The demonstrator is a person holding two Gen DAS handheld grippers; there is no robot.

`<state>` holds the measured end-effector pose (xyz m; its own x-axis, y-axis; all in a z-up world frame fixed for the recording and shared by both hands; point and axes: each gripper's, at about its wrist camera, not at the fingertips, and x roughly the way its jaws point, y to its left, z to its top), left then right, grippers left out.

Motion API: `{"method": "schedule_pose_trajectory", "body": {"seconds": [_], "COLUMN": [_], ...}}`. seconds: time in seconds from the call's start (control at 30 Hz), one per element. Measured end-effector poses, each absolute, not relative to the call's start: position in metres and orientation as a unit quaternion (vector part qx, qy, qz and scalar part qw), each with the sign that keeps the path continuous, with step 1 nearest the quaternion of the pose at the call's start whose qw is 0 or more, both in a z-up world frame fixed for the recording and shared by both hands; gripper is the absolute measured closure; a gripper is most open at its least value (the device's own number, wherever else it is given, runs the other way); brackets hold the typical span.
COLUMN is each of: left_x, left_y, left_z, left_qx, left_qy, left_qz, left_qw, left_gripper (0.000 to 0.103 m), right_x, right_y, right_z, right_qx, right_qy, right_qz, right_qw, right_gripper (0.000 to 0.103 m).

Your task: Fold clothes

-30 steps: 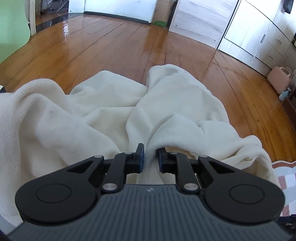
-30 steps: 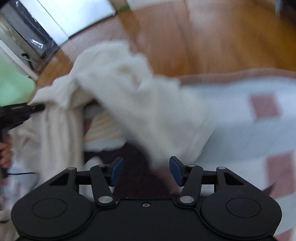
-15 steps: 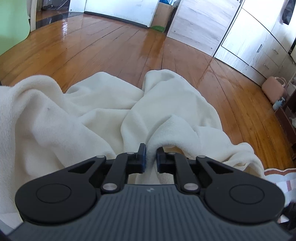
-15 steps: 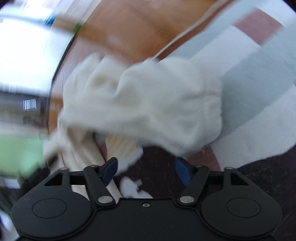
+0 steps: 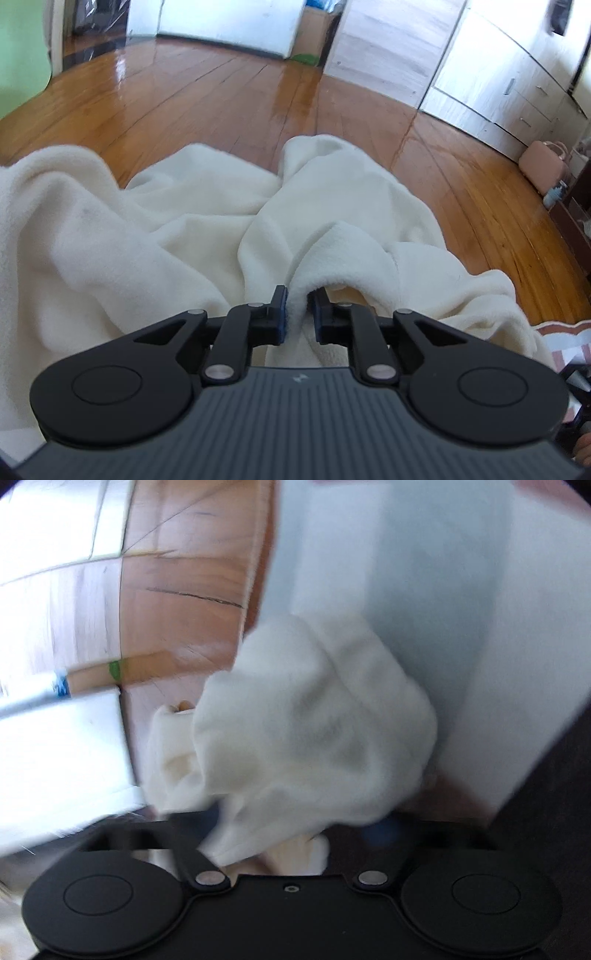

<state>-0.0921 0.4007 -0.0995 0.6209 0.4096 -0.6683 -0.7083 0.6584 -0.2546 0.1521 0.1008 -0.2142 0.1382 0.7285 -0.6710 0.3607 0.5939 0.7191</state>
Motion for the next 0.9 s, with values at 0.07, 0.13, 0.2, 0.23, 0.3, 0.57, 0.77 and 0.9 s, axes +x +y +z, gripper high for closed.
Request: {"method": "schedule_pose_trajectory", "body": {"seconds": [0.07, 0.13, 0.2, 0.23, 0.3, 0.57, 0.77, 0.9], "left_x": [-0.092, -0.094, -0.094, -0.088, -0.076, -0.026, 0.004, 0.054], "left_y": [0.396, 0.393, 0.387, 0.381, 0.368, 0.313, 0.304, 0.276], "left_z": [-0.096, -0.09, -0.082, -0.079, -0.074, -0.073, -0.018, -0.045], "left_qx": [-0.249, -0.254, -0.253, -0.235, -0.199, -0.132, -0.199, -0.257], "left_qy": [0.269, 0.247, 0.223, 0.235, 0.261, 0.317, 0.257, 0.308], "left_qz": [0.304, 0.286, 0.267, 0.267, 0.268, 0.228, 0.142, 0.043], "left_qw": [0.879, 0.891, 0.903, 0.904, 0.906, 0.911, 0.935, 0.915], "left_gripper": [0.089, 0.089, 0.089, 0.09, 0.092, 0.096, 0.096, 0.088], "right_x": [0.156, 0.161, 0.165, 0.168, 0.174, 0.188, 0.24, 0.291], "right_y": [0.103, 0.107, 0.109, 0.109, 0.106, 0.113, 0.105, 0.096], "right_z": [-0.216, -0.209, -0.192, -0.182, -0.16, -0.1, -0.004, -0.003], "right_qx": [0.4, 0.361, 0.304, 0.275, 0.216, -0.08, -0.172, -0.249], "right_qy": [0.66, 0.667, 0.649, 0.631, 0.583, 0.338, 0.145, 0.116], "right_qz": [0.137, 0.153, 0.181, 0.196, 0.217, 0.219, 0.175, 0.082], "right_qw": [0.621, 0.634, 0.674, 0.698, 0.753, 0.912, 0.959, 0.958], "right_gripper": [0.09, 0.09, 0.091, 0.091, 0.091, 0.092, 0.094, 0.09]}}
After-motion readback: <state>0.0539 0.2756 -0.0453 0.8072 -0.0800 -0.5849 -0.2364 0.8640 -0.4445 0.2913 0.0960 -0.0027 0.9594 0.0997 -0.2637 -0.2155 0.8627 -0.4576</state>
